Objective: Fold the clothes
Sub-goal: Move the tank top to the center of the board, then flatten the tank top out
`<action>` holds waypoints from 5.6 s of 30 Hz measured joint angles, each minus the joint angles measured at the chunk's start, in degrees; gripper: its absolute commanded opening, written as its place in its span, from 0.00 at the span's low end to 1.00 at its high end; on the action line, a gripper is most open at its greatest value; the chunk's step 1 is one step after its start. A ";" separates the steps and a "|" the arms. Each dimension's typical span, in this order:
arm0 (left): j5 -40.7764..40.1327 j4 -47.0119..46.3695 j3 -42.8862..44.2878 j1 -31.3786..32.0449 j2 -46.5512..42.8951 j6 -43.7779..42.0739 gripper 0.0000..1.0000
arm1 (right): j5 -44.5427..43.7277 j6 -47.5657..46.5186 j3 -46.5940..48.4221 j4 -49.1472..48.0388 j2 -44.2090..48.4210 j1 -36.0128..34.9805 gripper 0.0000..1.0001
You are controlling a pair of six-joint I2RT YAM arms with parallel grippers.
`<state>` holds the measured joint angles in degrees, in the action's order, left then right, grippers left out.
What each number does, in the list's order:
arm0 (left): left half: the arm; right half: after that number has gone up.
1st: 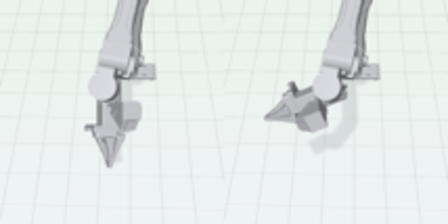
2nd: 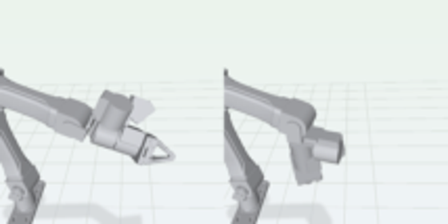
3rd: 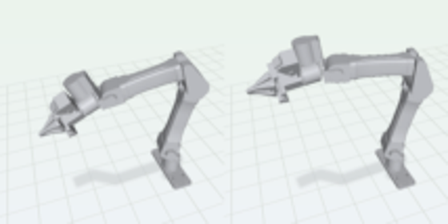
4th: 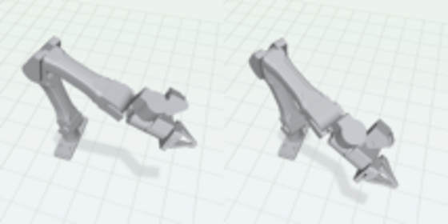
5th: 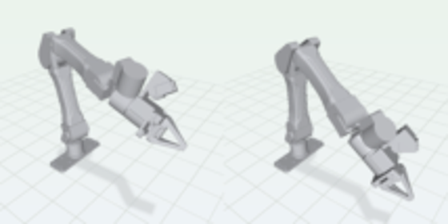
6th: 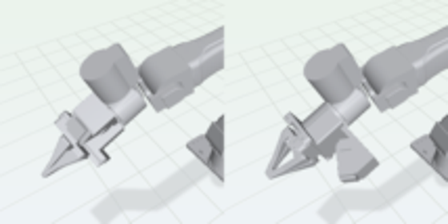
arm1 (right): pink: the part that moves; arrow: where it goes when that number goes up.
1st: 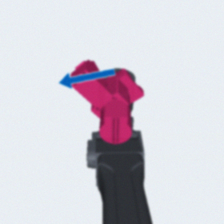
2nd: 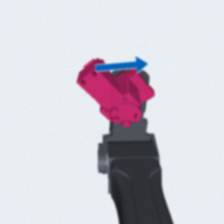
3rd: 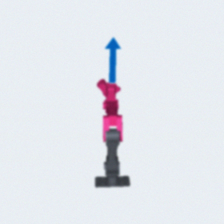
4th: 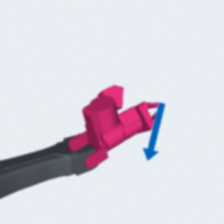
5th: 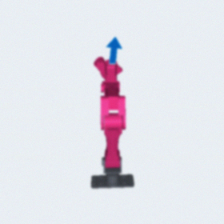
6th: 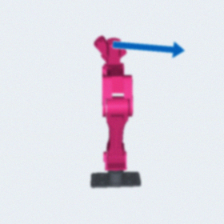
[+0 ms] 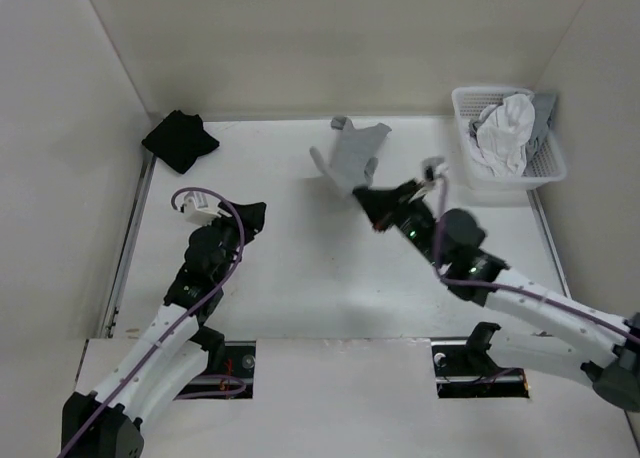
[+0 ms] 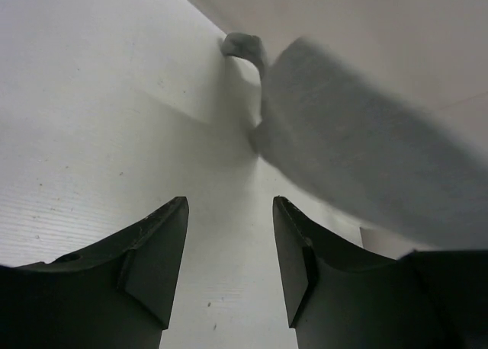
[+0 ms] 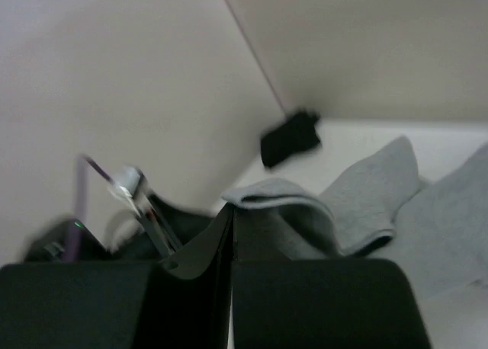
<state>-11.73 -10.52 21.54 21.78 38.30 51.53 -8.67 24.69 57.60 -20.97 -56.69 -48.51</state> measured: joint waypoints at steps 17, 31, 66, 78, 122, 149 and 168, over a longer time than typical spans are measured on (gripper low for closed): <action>-12.09 -3.58 10.16 15.69 38.16 -7.54 0.44 | -14.53 23.15 -41.44 16.39 11.37 -1.97 0.30; -14.43 3.78 36.52 25.92 62.95 -21.81 0.27 | -7.91 21.27 -37.27 8.31 -5.99 8.52 0.18; -11.72 -17.29 -12.92 6.97 31.19 10.80 0.22 | 0.35 28.44 -13.40 -0.33 -44.00 15.19 0.01; -15.69 -6.21 1.86 13.00 24.00 -3.89 0.29 | -1.42 28.50 -17.77 -0.07 -39.04 15.54 0.39; -21.75 -3.52 29.99 22.84 66.90 -26.91 0.11 | 2.99 27.15 -30.45 -8.68 -29.81 5.14 0.21; -13.70 0.44 -1.44 -4.92 22.84 -8.50 0.02 | 1.18 29.03 -20.33 2.82 -37.99 5.49 0.00; -1.18 -5.60 -5.25 -11.28 27.04 -0.35 0.02 | -3.65 18.88 -21.73 18.34 -8.57 3.61 0.03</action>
<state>-12.91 -16.12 16.29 10.50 65.34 51.18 -12.32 43.57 35.88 -2.63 -65.25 -44.91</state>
